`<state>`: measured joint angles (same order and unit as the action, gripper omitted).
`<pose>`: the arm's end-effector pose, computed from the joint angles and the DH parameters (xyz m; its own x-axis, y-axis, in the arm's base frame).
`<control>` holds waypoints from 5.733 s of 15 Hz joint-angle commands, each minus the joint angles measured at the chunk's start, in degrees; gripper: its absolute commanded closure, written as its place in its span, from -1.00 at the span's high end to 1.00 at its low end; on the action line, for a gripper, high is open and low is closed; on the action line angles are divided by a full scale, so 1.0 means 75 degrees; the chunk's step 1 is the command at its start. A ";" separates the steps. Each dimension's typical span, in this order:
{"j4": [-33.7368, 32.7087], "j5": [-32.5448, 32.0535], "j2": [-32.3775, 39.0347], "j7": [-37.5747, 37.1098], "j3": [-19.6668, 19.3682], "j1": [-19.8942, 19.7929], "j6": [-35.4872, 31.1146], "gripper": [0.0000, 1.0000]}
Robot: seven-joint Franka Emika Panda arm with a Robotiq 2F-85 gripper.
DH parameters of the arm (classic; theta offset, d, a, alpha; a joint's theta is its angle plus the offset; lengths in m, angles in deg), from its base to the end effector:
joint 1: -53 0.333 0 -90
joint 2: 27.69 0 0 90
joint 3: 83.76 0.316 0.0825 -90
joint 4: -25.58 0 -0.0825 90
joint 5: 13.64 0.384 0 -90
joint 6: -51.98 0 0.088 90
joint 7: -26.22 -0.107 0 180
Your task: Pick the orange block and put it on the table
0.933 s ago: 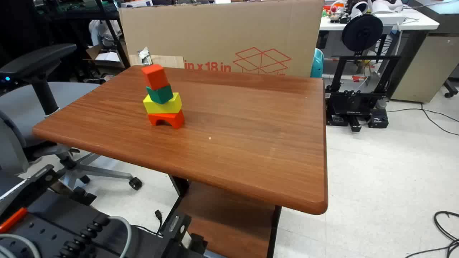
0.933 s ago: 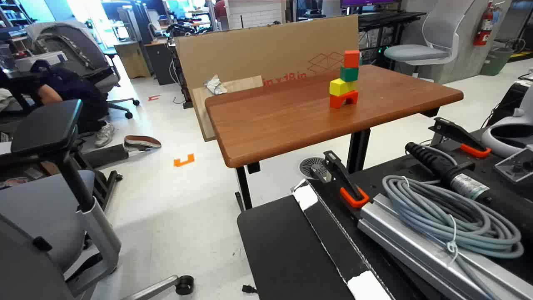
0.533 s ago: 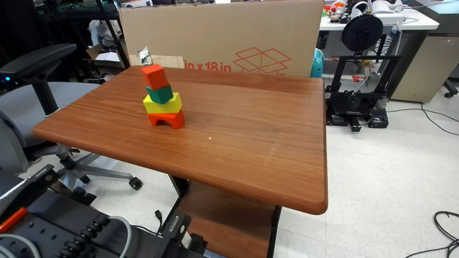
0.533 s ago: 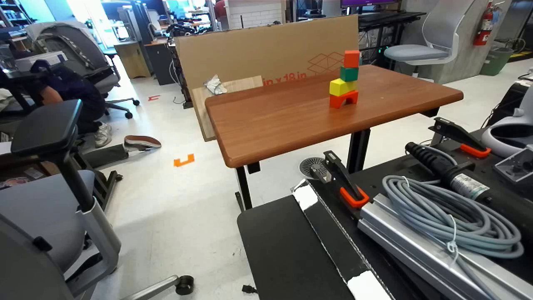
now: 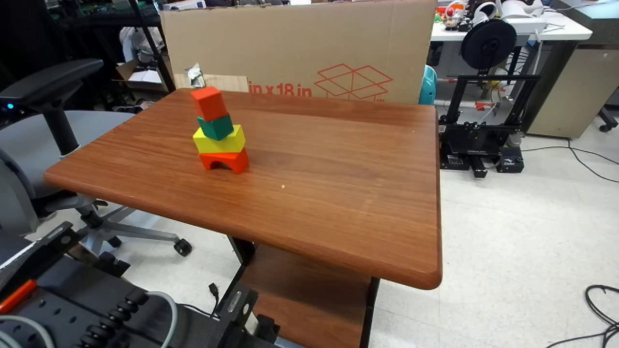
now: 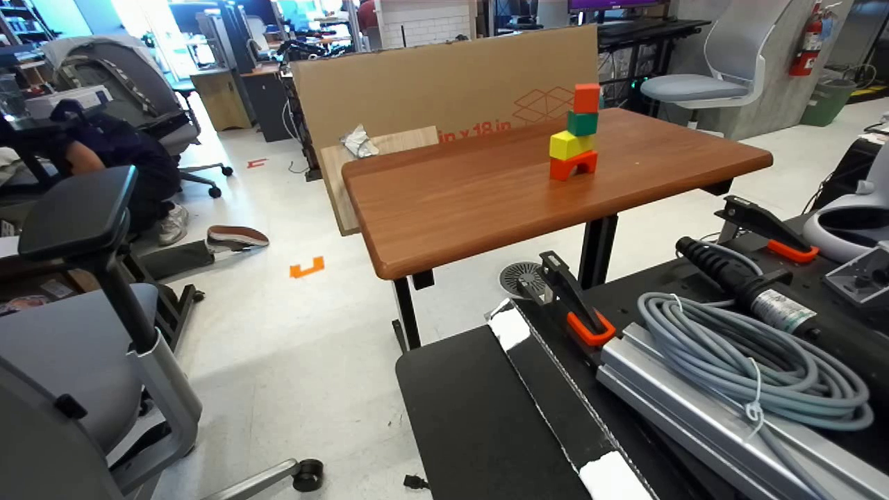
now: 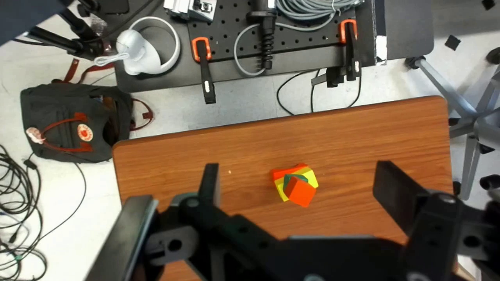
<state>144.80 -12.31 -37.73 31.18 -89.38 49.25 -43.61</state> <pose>0.4702 -0.0772 0.4853 0.9704 -0.0693 -0.2316 -0.0852 -0.9946 -0.0592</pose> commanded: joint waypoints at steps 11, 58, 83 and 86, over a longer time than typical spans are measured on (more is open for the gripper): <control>0.1101 0.0620 0.2460 -0.1927 0.0593 0.0411 -0.3537 1.00; -0.3333 -0.0596 0.5658 -0.0884 0.0223 -0.0147 -0.2352 -0.83; -0.6146 -0.0762 0.8024 -0.1417 0.0194 0.0174 -0.1571 0.88; -0.5192 -0.0651 0.6847 -0.1202 0.0265 0.0066 -0.1674 1.00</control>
<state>96.38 -18.06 23.89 20.11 -87.79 50.39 -54.89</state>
